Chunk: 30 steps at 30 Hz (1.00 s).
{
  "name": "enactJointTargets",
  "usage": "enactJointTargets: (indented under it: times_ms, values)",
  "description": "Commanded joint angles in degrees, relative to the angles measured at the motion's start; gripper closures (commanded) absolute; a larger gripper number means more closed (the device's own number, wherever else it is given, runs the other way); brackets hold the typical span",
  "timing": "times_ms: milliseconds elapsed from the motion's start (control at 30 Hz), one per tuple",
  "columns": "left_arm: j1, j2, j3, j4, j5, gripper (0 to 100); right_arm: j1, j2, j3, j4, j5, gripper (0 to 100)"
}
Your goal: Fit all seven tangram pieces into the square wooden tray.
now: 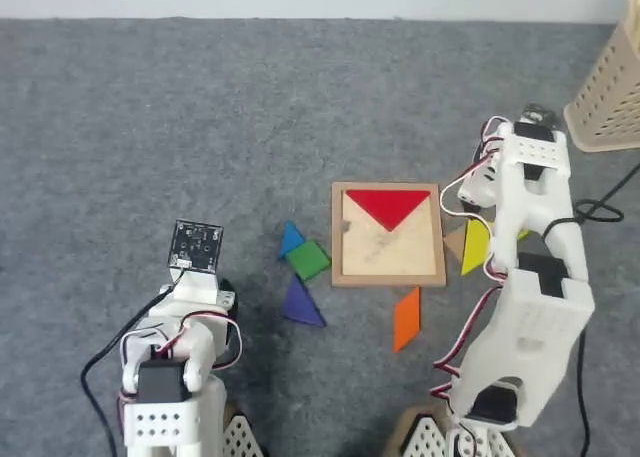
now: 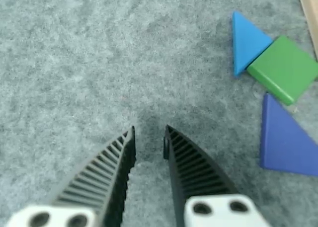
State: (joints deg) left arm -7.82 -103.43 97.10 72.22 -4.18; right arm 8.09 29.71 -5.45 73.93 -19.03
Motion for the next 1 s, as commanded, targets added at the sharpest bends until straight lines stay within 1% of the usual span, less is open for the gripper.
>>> enactJointTargets:
  times_ms: [0,167,300,433,500,600,700,867,967]
  values:
    - [-0.1,-1.0,-0.5,0.2,-0.4,91,2.1,3.3,-2.1,2.2,5.9,79.1]
    - [-0.1,-1.0,-0.5,0.2,-0.4,91,1.3,2.9,-3.3,3.7,6.0,79.0]
    - [-0.1,-1.0,-0.5,0.2,-0.4,91,-2.0,2.6,-6.2,5.2,5.9,79.0]
    - [-0.1,-1.0,-0.5,0.2,-0.4,91,-4.6,2.7,-10.6,8.8,5.9,79.0]
    - [-0.1,-1.0,-0.5,0.2,-0.4,91,-5.3,2.8,-11.7,10.1,4.3,79.0]
    - [-0.1,-1.0,-0.5,0.2,-0.4,91,-5.1,3.5,-11.9,9.6,-0.9,79.0]
    - [-0.1,-1.0,-0.5,0.2,-0.4,91,-4.7,5.1,-12.1,10.1,-3.8,79.0]
    - [-0.1,-1.0,-0.5,0.2,-0.4,91,-4.6,9.4,-12.1,10.2,-4.7,78.9]
    - [-0.1,-1.0,-0.5,0.2,-0.4,91,-3.1,10.3,-12.2,11.7,-4.2,78.9]
